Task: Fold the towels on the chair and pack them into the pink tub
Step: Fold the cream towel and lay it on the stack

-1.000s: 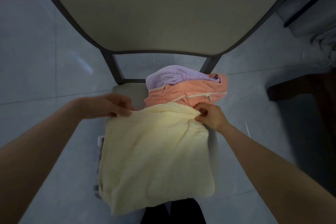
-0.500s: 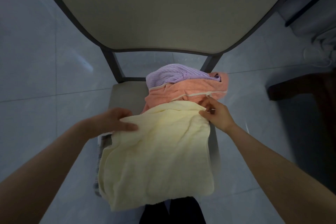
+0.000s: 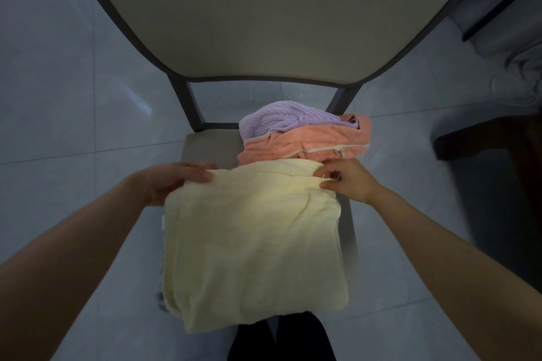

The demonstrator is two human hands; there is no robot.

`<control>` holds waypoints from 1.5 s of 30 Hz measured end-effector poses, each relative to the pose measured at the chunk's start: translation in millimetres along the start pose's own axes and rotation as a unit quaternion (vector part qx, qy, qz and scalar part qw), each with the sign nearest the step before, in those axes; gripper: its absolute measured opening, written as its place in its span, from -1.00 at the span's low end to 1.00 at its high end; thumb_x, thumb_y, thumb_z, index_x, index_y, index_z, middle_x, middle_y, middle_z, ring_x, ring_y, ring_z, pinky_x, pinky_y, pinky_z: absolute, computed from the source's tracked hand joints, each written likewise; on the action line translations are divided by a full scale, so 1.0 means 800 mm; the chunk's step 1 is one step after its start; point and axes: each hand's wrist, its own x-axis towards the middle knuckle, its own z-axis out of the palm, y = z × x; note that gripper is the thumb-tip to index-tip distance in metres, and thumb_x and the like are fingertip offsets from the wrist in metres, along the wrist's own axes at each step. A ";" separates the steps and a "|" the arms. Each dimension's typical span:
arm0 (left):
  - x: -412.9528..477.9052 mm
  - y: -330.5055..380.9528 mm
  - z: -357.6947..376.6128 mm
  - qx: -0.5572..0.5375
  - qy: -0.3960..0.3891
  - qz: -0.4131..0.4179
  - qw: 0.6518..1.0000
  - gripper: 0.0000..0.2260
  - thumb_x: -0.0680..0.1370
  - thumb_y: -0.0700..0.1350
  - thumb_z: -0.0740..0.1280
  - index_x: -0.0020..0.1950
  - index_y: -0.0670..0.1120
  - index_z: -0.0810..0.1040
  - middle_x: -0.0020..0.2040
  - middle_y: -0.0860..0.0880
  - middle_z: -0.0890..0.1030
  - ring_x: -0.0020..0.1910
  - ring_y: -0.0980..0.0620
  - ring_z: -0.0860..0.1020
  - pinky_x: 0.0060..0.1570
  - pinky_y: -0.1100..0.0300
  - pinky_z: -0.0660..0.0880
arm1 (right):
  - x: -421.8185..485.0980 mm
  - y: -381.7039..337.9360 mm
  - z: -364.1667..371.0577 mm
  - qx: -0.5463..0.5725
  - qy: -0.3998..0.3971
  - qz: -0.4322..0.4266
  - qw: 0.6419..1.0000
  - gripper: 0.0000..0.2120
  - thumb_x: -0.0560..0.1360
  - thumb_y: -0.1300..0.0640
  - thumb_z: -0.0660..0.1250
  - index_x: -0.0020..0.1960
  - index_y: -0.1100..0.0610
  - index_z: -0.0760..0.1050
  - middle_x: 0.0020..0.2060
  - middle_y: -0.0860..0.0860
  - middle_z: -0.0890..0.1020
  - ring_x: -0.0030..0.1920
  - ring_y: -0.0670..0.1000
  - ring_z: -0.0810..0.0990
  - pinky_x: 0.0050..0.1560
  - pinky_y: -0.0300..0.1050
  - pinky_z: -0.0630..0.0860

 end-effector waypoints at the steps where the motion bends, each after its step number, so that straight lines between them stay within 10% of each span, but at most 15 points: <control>1: 0.001 -0.001 -0.001 0.000 -0.008 0.009 1.000 -0.31 -0.13 0.07 0.67 -0.07 -0.12 0.62 -0.10 -0.16 0.66 -0.19 -0.07 0.66 -0.21 0.10 0.63 | 0.002 -0.001 -0.001 -0.002 0.002 -0.002 1.000 -0.82 0.38 0.24 0.49 -0.02 0.14 0.66 -0.12 -0.02 0.65 -0.20 -0.10 0.53 -0.12 -0.25 0.43; 5: 0.013 0.002 -0.005 0.132 0.056 0.040 0.989 -0.51 0.14 0.14 0.60 -0.24 -0.14 0.46 -0.25 -0.13 0.48 -0.27 -0.03 0.51 -0.24 0.14 0.50 | 0.001 0.000 -0.006 -0.056 0.018 -0.013 0.998 -0.93 0.41 0.16 0.46 -0.12 0.14 0.62 -0.23 -0.04 0.61 -0.22 0.00 0.53 -0.16 -0.10 0.45; 11: 0.032 -0.031 -0.036 0.346 0.344 0.125 0.864 -0.84 0.37 0.00 0.50 -0.24 -0.06 0.61 -0.18 -0.11 0.61 -0.14 -0.11 0.57 -0.13 0.06 0.49 | 0.000 -0.007 -0.004 0.035 0.110 -0.033 0.993 -0.91 0.42 0.19 0.45 -0.09 0.04 0.63 -0.21 -0.11 0.62 -0.26 -0.22 0.53 -0.20 -0.35 0.42; 16: 0.037 -0.048 -0.050 0.356 0.262 0.007 0.897 -0.84 0.38 -0.01 0.50 -0.19 -0.05 0.60 -0.10 -0.11 0.59 -0.06 -0.09 0.56 -0.05 0.08 0.51 | 0.020 -0.011 0.020 0.096 0.159 0.021 0.982 -0.84 0.38 0.27 0.47 -0.04 0.15 0.63 -0.26 0.02 0.63 -0.36 -0.11 0.51 -0.20 -0.23 0.53; 22: 0.017 -0.053 -0.065 0.207 0.297 0.084 0.928 -0.82 0.40 -0.15 0.48 -0.13 -0.24 0.60 -0.19 -0.15 0.60 -0.16 -0.07 0.58 -0.10 0.12 0.55 | 0.037 -0.006 0.035 0.009 0.125 0.036 0.991 -0.59 0.40 0.17 0.46 0.24 0.11 0.54 -0.17 0.04 0.62 -0.18 0.00 0.53 -0.02 -0.14 0.45; 26: 0.006 -0.056 -0.073 0.089 0.255 0.076 0.960 -0.84 0.41 -0.13 0.43 -0.12 -0.21 0.61 -0.19 -0.12 0.59 -0.12 -0.02 0.58 -0.08 0.13 0.53 | 0.044 -0.004 0.034 -0.026 0.108 0.029 0.993 -0.87 0.41 0.15 0.44 -0.05 0.11 0.59 -0.23 -0.02 0.58 -0.19 -0.01 0.51 -0.11 -0.13 0.43; 36: 0.005 -0.040 -0.068 0.140 0.389 0.196 0.889 -0.95 0.50 -0.24 0.37 -0.16 -0.18 0.57 -0.25 -0.10 0.60 -0.23 -0.02 0.58 -0.23 0.43 0.56 | 0.019 -0.001 0.011 -0.076 0.124 0.005 0.989 -0.79 0.53 -0.05 0.30 -0.16 0.08 0.49 -0.30 -0.05 0.56 -0.30 0.00 0.50 -0.27 -0.10 0.43; 40: -0.030 -0.015 -0.042 0.223 0.412 0.283 0.837 -0.96 0.49 -0.25 0.38 -0.16 -0.16 0.55 -0.24 -0.07 0.59 -0.31 0.16 0.56 -0.29 0.47 0.50 | -0.012 -0.027 -0.022 0.042 0.112 -0.021 0.993 -0.77 0.54 -0.01 0.29 -0.21 0.11 0.43 -0.31 -0.11 0.50 -0.28 -0.17 0.43 -0.22 -0.35 0.34; 45: -0.102 0.006 -0.022 0.205 0.390 0.317 0.840 -0.95 0.48 -0.19 0.39 -0.10 -0.08 0.64 -0.23 0.07 0.67 -0.21 0.12 0.60 -0.13 0.31 0.56 | -0.059 -0.069 -0.089 0.357 -0.006 0.011 0.934 -0.84 0.49 0.07 0.30 -0.21 0.05 0.61 -0.09 0.08 0.61 0.00 0.00 0.54 0.09 -0.13 0.46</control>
